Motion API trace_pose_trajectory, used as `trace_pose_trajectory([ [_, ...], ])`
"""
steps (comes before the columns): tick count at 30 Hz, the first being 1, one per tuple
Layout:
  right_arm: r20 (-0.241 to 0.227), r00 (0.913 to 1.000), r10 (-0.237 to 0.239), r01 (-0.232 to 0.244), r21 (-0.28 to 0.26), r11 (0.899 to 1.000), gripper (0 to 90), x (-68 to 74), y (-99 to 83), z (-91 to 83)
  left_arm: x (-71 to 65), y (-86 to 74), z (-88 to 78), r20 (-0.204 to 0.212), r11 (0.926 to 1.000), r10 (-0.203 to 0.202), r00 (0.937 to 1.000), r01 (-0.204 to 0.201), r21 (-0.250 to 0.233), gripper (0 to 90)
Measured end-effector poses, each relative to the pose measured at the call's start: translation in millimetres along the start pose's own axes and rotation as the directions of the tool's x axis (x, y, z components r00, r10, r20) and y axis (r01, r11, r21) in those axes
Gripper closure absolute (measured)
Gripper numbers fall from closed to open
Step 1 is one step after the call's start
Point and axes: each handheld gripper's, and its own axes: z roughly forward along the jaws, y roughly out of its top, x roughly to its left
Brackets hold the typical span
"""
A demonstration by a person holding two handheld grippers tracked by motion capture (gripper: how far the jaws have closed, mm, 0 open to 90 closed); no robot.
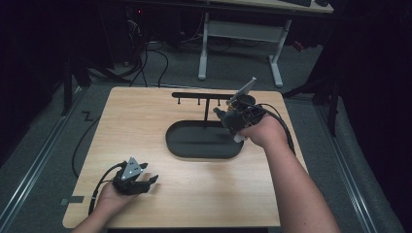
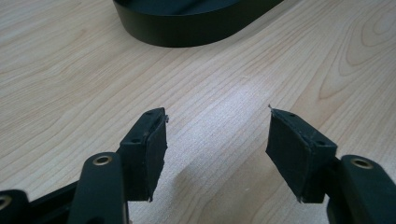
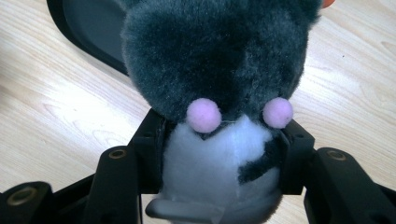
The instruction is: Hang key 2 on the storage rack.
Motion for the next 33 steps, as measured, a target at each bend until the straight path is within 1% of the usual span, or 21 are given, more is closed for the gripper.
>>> trace_pose_trajectory([
  [6, 0.002, 1.0000, 0.007, -0.007, -0.006, 1.000, 47.9, -1.8, 8.1, -0.7, 0.4, -1.0, -1.5, -0.004, 1.0000, -0.002, 1.0000, 0.002, 0.001, 37.9],
  [8, 0.001, 0.9998, 0.018, -0.018, -0.008, 1.000, 47.9, -0.7, 11.0, -1.4, 0.8, -1.4, -1.7, -0.004, 1.0000, -0.005, 1.0000, 0.005, -0.001, 37.9],
  [9, -0.001, 1.0000, 0.005, -0.005, -0.017, 1.000, 47.9, -0.2, 14.2, -2.7, 1.5, -1.4, -2.1, -0.003, 1.0000, -0.002, 1.0000, 0.002, 0.003, 37.9],
  [12, -0.005, 1.0000, 0.006, -0.006, -0.024, 1.000, 47.9, 1.5, 16.9, -4.3, 1.7, -1.5, -2.1, -0.004, 1.0000, -0.001, 1.0000, 0.001, 0.003, 37.9],
  [14, -0.007, 1.0000, -0.004, 0.004, -0.027, 1.000, 47.9, 3.1, 18.8, -6.5, 1.7, -1.5, -2.0, -0.003, 1.0000, -0.002, 1.0000, 0.002, 0.003, 37.9],
  [16, 0.002, 1.0000, -0.005, 0.005, -0.038, 0.999, 48.0, 4.0, 20.1, -8.9, 1.3, -1.6, -1.6, -0.002, 1.0000, -0.002, 1.0000, 0.002, 0.004, 37.9],
  [20, 0.018, 0.9996, 0.021, -0.019, -0.066, 0.998, 48.0, 1.3, 22.0, -13.5, 0.6, -1.6, -1.4, -0.001, 1.0000, -0.002, 1.0000, 0.002, 0.000, 37.9],
  [21, 0.039, 0.9989, 0.025, -0.023, -0.068, 0.997, 48.0, -1.4, 22.5, -12.3, 0.8, -1.5, -1.2, 0.000, 1.0000, -0.003, 1.0000, 0.003, 0.001, 38.0],
  [22, 0.039, 0.9989, 0.025, -0.023, -0.068, 0.997, 48.0, -1.4, 22.5, -12.3, 0.8, -1.5, -1.2, 0.000, 1.0000, -0.003, 1.0000, 0.003, 0.001, 37.9],
  [23, 0.035, 0.9987, 0.037, -0.035, -0.066, 0.997, 48.0, -3.0, 22.3, -9.0, 1.0, -1.5, -1.2, 0.000, 1.0000, -0.003, 1.0000, 0.003, 0.001, 38.0],
  [24, 0.035, 0.9987, 0.037, -0.035, -0.066, 0.997, 48.0, -3.0, 22.3, -9.0, 1.0, -1.5, -1.2, 0.000, 1.0000, -0.003, 1.0000, 0.003, 0.001, 37.9],
  [25, 0.030, 0.9991, 0.029, -0.028, -0.050, 0.998, 48.0, -3.0, 20.3, -1.5, 0.9, -1.4, -1.0, -0.001, 1.0000, -0.005, 1.0000, 0.005, 0.000, 37.9],
  [26, 0.030, 0.9991, 0.029, -0.028, -0.050, 0.998, 48.0, -3.0, 20.3, -1.5, 0.9, -1.4, -1.0, -0.001, 1.0000, -0.005, 1.0000, 0.005, 0.000, 37.9],
  [33, 0.007, 0.9996, 0.028, -0.028, -0.007, 1.000, 47.9, -1.0, 11.7, 26.4, -0.2, -1.4, -1.3, 0.003, 0.9999, 0.002, 1.0000, -0.002, 0.011, 37.9],
])
